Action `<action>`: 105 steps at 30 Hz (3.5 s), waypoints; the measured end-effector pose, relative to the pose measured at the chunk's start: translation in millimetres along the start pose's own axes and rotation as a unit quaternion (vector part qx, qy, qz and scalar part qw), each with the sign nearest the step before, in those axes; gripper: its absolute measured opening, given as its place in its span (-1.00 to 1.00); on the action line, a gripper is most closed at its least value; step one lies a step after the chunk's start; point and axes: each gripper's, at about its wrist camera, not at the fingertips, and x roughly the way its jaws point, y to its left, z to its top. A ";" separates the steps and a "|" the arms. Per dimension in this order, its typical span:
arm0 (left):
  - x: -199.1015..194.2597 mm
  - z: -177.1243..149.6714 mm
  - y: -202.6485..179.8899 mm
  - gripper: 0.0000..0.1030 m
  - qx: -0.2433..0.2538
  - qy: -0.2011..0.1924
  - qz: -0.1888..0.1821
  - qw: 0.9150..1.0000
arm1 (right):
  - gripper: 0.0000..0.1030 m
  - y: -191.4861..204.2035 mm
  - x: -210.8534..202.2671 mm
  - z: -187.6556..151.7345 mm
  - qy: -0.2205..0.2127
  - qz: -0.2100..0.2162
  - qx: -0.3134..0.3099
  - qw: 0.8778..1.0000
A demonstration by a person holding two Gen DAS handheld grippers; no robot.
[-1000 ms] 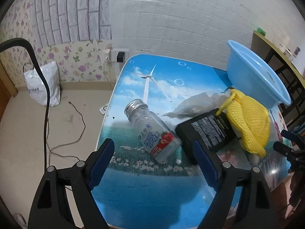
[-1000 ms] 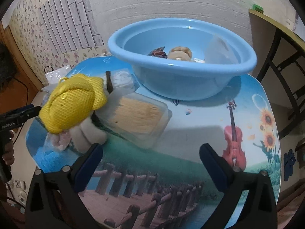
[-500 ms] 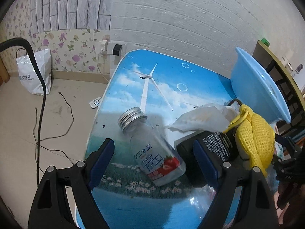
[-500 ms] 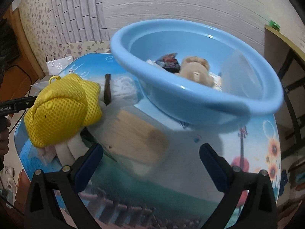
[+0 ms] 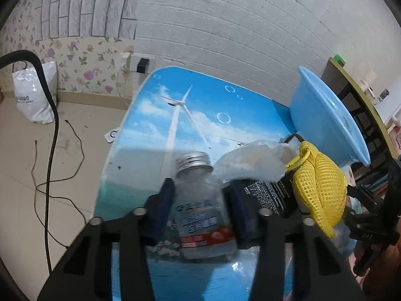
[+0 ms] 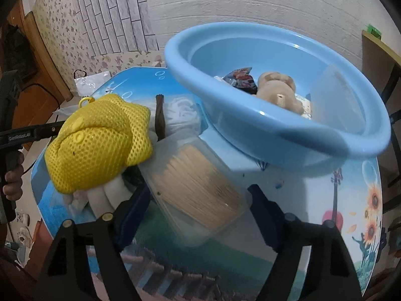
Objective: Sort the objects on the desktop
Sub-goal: 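Grasp the glass pill bottle with the left tool while the right tool grasps the toothpick box, then lift the pill bottle with the left tool while the right tool lifts the toothpick box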
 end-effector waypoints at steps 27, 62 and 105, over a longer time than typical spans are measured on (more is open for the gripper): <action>-22.6 -28.4 -5.1 -0.22 0.038 0.013 0.038 0.998 | 0.53 8.1 -35.1 -42.6 0.010 -0.012 -0.010 1.000; -21.6 -49.9 -17.9 -0.33 0.068 0.021 0.077 0.994 | 0.15 -45.7 -44.3 -53.9 0.019 -0.059 0.051 0.997; -12.4 -51.0 -17.8 -0.39 0.087 -0.045 0.118 0.988 | 0.19 -42.8 -22.0 -42.0 0.009 -0.061 0.038 0.997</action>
